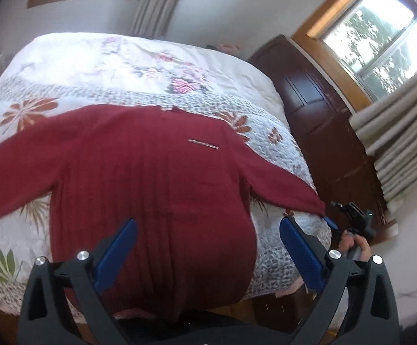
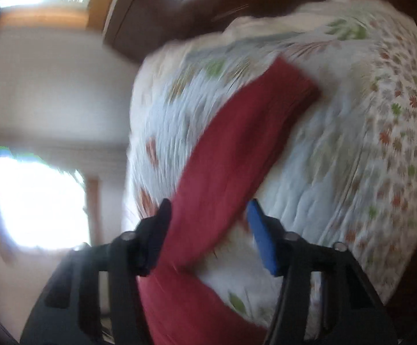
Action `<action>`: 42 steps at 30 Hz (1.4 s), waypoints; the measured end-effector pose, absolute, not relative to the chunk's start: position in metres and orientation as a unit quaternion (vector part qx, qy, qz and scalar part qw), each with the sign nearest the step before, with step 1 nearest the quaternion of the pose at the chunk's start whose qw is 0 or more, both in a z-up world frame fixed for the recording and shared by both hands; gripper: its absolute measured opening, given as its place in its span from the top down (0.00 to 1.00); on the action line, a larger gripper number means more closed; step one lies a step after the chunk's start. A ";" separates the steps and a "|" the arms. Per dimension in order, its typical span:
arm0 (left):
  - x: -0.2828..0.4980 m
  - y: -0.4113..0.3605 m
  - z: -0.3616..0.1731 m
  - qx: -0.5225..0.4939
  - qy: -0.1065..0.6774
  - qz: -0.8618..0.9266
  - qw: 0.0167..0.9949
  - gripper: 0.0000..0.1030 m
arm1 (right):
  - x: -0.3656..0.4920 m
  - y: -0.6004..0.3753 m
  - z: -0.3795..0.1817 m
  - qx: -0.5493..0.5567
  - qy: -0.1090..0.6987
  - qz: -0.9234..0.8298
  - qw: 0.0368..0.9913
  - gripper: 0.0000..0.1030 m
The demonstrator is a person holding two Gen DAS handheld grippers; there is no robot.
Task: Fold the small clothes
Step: 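Grasp the cuff of the sleeve nearest the right tool with the right tool, then lift the sleeve with the right tool and carry it across the sweater body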
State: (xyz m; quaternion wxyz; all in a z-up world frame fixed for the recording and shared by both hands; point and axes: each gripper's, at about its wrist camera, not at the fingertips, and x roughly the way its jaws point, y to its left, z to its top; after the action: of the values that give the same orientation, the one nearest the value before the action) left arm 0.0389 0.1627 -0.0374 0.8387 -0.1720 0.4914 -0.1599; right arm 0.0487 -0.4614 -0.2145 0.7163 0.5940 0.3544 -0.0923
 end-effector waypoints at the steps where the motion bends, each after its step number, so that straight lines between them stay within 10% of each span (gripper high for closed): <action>1: 0.042 0.158 -0.037 -0.174 0.496 -0.160 0.836 0.03 | 0.045 -0.479 -0.227 0.622 0.335 -0.100 0.701 0.54; 20: 0.044 0.112 -0.038 -0.169 0.536 -0.121 0.818 0.03 | 0.067 -0.547 -0.309 0.693 0.297 -0.095 0.651 0.60; 25: 0.043 0.116 -0.051 -0.195 0.553 -0.106 0.803 0.04 | 0.075 -0.549 -0.309 0.685 0.301 -0.093 0.657 0.80; 42: 0.036 0.156 -0.078 -0.248 0.558 -0.097 0.786 0.04 | 0.091 -0.530 -0.247 0.612 0.315 -0.082 0.721 0.85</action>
State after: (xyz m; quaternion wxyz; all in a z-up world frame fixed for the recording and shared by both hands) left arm 0.0362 0.1560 -0.0781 0.7858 -0.2475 0.5584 -0.0973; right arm 0.0913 -0.5297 -0.2473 0.7207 0.6120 0.3152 -0.0820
